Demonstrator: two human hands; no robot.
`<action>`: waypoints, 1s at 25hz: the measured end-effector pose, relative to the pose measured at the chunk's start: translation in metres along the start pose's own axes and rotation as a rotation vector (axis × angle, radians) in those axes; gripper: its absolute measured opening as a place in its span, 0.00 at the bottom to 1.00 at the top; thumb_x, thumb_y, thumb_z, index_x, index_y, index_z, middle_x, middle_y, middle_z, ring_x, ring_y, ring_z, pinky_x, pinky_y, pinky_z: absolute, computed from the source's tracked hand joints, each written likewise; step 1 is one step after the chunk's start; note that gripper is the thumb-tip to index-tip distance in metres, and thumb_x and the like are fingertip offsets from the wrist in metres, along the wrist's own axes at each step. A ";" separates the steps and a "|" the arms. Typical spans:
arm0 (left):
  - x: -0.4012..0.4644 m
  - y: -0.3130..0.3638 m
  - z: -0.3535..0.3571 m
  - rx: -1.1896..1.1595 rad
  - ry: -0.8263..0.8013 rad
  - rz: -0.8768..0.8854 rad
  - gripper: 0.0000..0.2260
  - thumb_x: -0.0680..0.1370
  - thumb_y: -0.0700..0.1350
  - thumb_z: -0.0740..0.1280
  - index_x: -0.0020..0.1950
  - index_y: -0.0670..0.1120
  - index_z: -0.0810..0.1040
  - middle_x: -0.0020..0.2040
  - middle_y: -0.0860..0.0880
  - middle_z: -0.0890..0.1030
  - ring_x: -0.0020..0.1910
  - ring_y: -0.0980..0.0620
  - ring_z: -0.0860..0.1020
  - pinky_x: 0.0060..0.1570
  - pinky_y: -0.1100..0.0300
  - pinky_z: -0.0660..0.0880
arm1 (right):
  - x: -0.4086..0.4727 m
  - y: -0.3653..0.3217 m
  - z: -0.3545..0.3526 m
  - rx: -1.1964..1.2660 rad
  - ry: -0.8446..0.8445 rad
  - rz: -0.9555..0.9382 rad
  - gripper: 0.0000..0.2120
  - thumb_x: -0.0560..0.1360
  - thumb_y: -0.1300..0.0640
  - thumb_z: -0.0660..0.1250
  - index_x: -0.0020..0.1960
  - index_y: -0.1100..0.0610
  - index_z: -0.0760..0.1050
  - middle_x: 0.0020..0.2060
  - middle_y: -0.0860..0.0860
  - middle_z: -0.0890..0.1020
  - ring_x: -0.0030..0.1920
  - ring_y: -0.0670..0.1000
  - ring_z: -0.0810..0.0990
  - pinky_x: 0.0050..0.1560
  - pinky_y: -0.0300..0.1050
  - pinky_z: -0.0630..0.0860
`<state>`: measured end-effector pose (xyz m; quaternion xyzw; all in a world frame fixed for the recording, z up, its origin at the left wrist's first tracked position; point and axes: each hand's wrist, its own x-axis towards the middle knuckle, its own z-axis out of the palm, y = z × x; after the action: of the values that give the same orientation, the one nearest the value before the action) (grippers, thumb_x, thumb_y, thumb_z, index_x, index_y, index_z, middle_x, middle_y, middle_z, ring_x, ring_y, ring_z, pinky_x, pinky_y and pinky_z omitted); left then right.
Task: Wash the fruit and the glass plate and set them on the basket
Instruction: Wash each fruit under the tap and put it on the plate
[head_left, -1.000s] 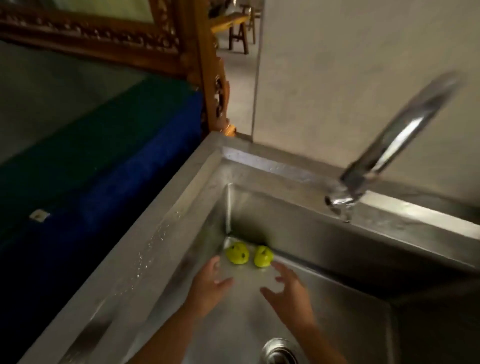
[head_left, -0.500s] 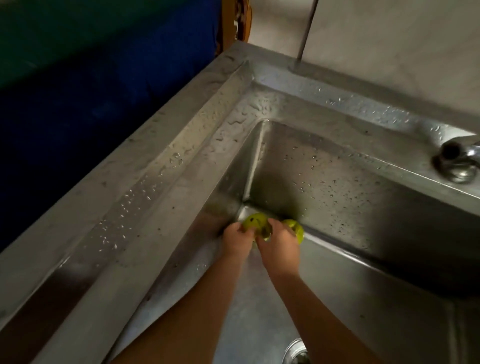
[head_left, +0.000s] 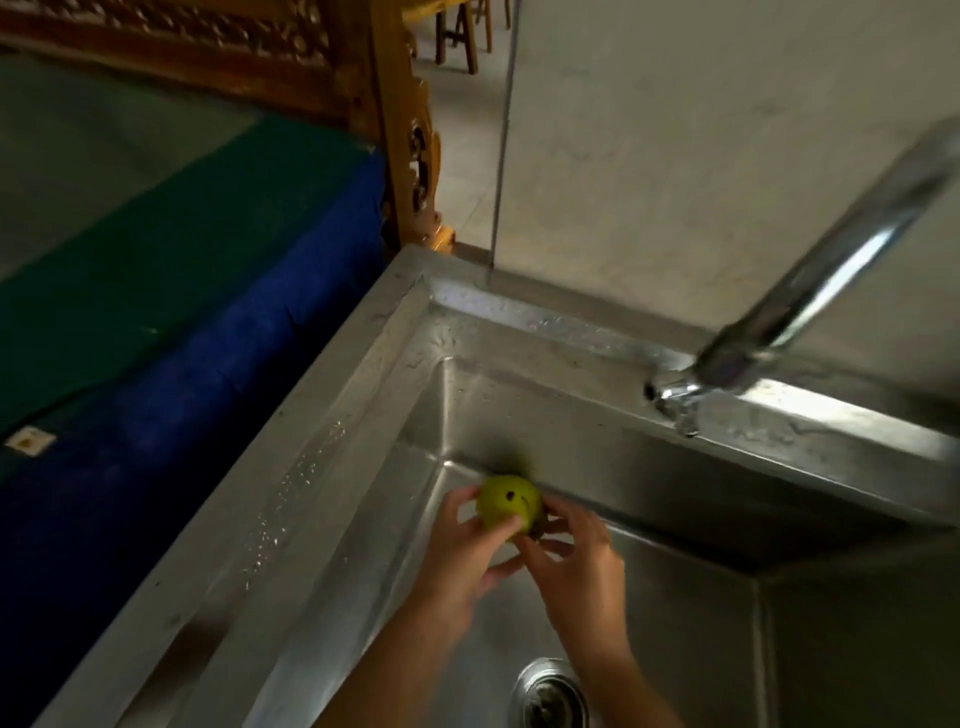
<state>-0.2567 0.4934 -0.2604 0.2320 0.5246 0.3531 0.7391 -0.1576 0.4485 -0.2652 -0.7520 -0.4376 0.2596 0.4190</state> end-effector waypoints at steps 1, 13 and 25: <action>-0.013 0.005 0.005 -0.035 -0.042 -0.012 0.14 0.73 0.32 0.66 0.50 0.49 0.71 0.47 0.42 0.80 0.43 0.48 0.80 0.35 0.57 0.80 | -0.005 -0.008 -0.013 0.013 -0.014 -0.010 0.19 0.64 0.60 0.75 0.54 0.53 0.79 0.47 0.48 0.82 0.45 0.41 0.80 0.46 0.38 0.79; -0.086 0.025 0.043 -0.154 -0.170 0.004 0.15 0.73 0.31 0.65 0.53 0.47 0.72 0.48 0.41 0.82 0.47 0.47 0.81 0.42 0.62 0.81 | 0.058 -0.088 -0.135 0.826 0.003 0.720 0.13 0.78 0.64 0.55 0.60 0.67 0.69 0.64 0.66 0.73 0.63 0.62 0.74 0.60 0.51 0.72; -0.082 0.034 0.046 -0.056 -0.154 0.094 0.13 0.72 0.34 0.68 0.53 0.49 0.73 0.40 0.47 0.86 0.40 0.54 0.85 0.37 0.66 0.80 | -0.003 -0.069 -0.116 0.505 -0.471 0.305 0.20 0.75 0.55 0.65 0.66 0.52 0.69 0.56 0.53 0.79 0.53 0.50 0.81 0.46 0.43 0.81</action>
<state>-0.2391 0.4538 -0.1698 0.2621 0.4449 0.3829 0.7660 -0.1019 0.4172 -0.1465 -0.6012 -0.3271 0.5844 0.4359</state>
